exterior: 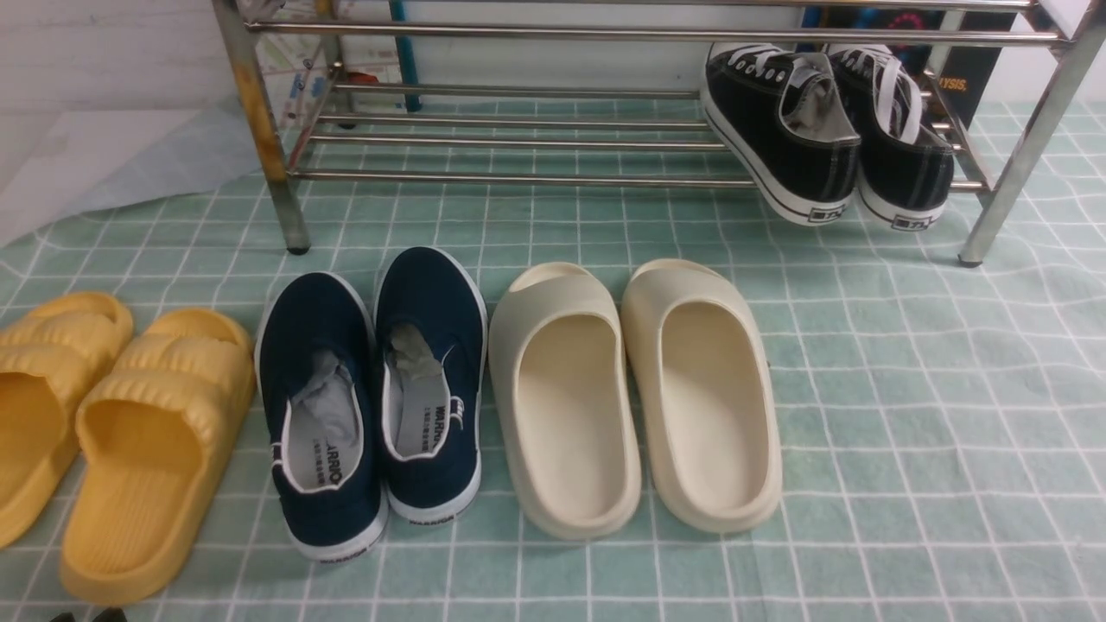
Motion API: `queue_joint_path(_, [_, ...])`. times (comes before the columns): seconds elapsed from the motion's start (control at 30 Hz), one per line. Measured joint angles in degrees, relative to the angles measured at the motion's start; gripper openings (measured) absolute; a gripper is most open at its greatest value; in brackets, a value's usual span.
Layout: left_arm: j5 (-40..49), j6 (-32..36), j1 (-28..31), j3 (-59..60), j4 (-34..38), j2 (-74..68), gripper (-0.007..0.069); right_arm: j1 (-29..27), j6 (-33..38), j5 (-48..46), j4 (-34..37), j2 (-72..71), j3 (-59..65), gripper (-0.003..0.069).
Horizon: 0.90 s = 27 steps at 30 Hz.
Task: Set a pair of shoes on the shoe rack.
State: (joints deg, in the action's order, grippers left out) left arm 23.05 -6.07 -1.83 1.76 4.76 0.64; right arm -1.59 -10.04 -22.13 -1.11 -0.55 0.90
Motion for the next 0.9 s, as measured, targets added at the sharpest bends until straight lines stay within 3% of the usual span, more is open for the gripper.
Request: queue_joint_path(0.9, [0.0, 0.0, 0.0, 0.0, 0.0, 0.0, 0.0238, 0.0, 0.0, 0.0, 0.0, 0.0, 0.0, 0.009])
